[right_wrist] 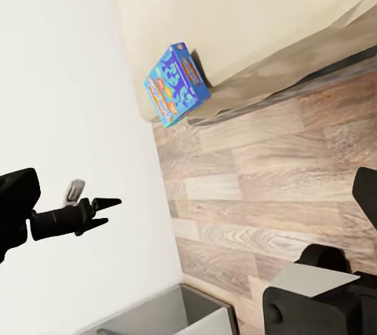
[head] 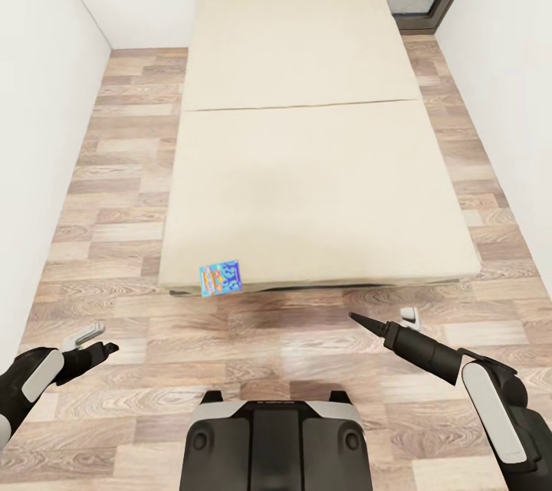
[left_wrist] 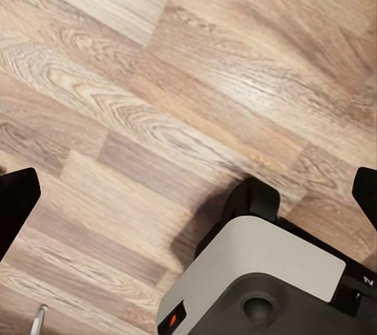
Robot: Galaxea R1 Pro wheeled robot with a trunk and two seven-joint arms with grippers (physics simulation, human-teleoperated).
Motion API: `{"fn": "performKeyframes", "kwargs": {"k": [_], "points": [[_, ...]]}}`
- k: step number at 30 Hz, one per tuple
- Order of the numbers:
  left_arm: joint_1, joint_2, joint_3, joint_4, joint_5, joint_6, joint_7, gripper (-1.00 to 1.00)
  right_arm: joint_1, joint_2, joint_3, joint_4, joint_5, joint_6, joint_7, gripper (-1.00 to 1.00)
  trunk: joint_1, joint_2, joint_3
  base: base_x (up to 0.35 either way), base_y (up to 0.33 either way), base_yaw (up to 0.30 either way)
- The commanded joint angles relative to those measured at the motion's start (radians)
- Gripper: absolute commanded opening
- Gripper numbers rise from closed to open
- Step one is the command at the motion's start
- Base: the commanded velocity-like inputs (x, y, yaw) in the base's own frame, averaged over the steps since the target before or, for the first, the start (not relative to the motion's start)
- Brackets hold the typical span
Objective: Put all the toys in the child's room - the three board games (two on the bed and one on the table), the two jigsaw puzzles on the table, and the tennis ball on the table - inside the toy box on the table in the child's room.
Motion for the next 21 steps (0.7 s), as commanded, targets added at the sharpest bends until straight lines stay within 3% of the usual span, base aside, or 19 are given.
{"fn": "performKeyframes", "kwargs": {"k": [1,21], "points": [[0.0,0.001,-0.006,-0.001,0.005,0.002,0.001,1.0,0.0,0.0,-0.001,0.0,-0.001,0.006,0.002,1.0,0.001,-0.001,0.001,0.0,0.0,0.061],[0.0,0.0,-0.005,-0.001,0.005,0.003,0.001,1.0,0.0,0.012,-0.001,0.001,0.0,0.006,0.001,1.0,0.001,-0.001,0.034,0.0,0.0,0.069]]}}
